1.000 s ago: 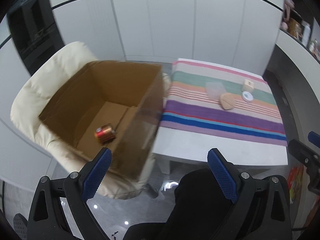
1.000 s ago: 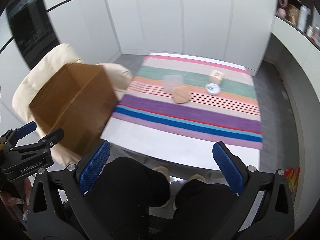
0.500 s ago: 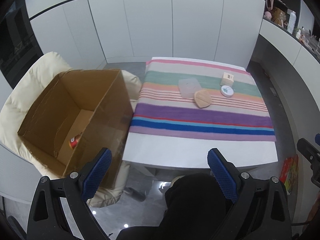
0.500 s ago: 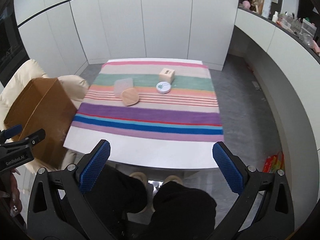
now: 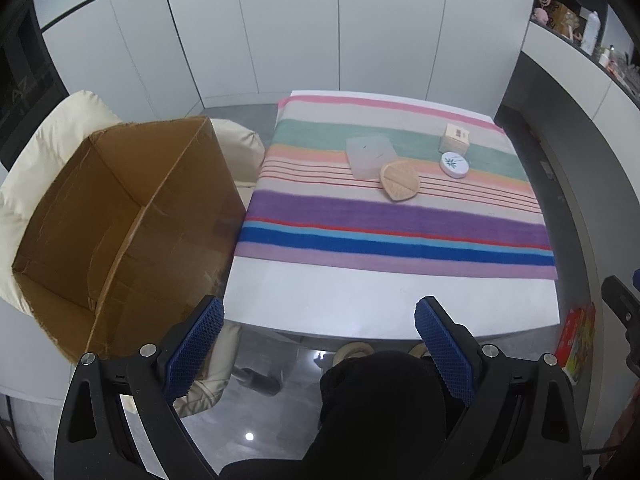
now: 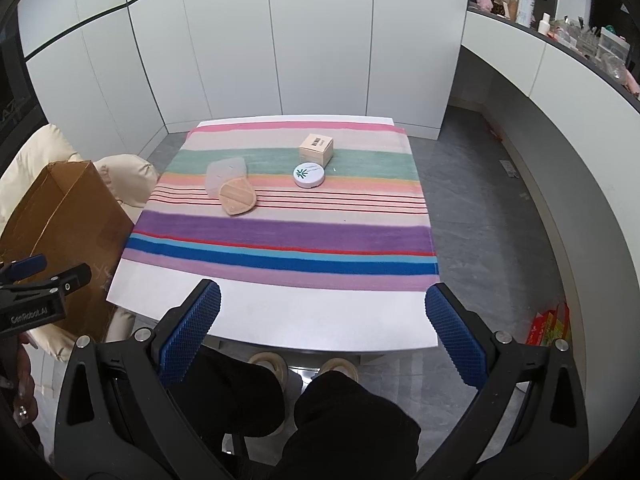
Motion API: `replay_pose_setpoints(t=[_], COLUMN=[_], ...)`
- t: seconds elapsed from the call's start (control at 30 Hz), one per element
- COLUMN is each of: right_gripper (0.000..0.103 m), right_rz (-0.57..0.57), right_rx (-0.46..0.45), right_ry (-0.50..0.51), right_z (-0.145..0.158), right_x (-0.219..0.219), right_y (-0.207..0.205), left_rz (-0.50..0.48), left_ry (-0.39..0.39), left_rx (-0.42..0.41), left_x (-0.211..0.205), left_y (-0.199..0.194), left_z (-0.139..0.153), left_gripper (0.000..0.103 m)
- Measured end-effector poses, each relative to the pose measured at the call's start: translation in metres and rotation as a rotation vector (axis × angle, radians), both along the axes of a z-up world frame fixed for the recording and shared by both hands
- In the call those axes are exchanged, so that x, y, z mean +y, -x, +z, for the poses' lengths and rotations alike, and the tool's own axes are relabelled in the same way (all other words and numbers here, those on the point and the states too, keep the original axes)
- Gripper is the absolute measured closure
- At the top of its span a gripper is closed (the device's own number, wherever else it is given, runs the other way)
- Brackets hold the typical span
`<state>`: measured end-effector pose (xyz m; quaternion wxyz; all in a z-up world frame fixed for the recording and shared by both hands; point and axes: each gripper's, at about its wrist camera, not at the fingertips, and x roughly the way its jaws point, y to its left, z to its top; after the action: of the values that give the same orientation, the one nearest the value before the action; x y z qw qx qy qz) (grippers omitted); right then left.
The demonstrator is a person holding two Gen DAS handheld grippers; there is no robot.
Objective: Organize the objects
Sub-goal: 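Withdraw both tools from the box back toward the table, then grasp the white round compact with the right gripper while the left gripper grasps the beige sponge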
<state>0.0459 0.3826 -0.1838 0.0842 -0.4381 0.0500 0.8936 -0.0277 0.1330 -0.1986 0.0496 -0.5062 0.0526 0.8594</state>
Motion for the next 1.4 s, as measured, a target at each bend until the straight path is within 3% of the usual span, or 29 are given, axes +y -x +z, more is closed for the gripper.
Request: replay_pose_setpoints(t=[0.3, 0.43, 0.7, 0.97, 1.07, 1.23, 1.37, 1.4], right_gripper=[0.0, 0.0, 0.0, 0.0, 0.0, 0.001, 0.018, 0.032], right_rz=[0.008, -0.014, 0.003, 0.086, 0.131, 0.168, 0.173, 0.183], right_rx=[-0.02, -0.027, -0.055, -0.088, -0.081, -0.079, -0.076, -0.073], right_ry=[-0.013, -0.006, 0.019, 0.047, 0.001, 0.023, 0.009, 0.012], right_z=[-0.029, -0.048, -0.094, -0.159, -0.173, -0.194, -0.203, -0.205], right_x=[0.015, 0.03, 0.054, 0.059, 0.058, 0.057, 0.051, 0.049], right_y=[0.045, 0.082, 0.163, 0.24, 0.261, 0.288, 0.301, 0.302], left_rz=[-0.014, -0.047, -0.118, -0.165, -0.159, -0.145, -0.121, -0.114], left_ry=[0.03, 0.055, 0.046, 0.032, 0.044, 0.026, -0.008, -0.009], left_rx=[0.007, 0.036, 0.012, -0.036, -0.031, -0.038, -0.056, -0.055], left_x=[0.022, 0.04, 0.083, 0.128, 0.138, 0.142, 0.139, 0.139], left_y=[0.05, 0.075, 0.123, 0.154, 0.163, 0.177, 0.187, 0.189], left_z=[-0.026, -0.043, -0.086, -0.124, -0.135, -0.152, -0.164, -0.165], left_gripper=[0.006, 0.006, 0.006, 0.006, 0.006, 0.006, 0.006, 0.006])
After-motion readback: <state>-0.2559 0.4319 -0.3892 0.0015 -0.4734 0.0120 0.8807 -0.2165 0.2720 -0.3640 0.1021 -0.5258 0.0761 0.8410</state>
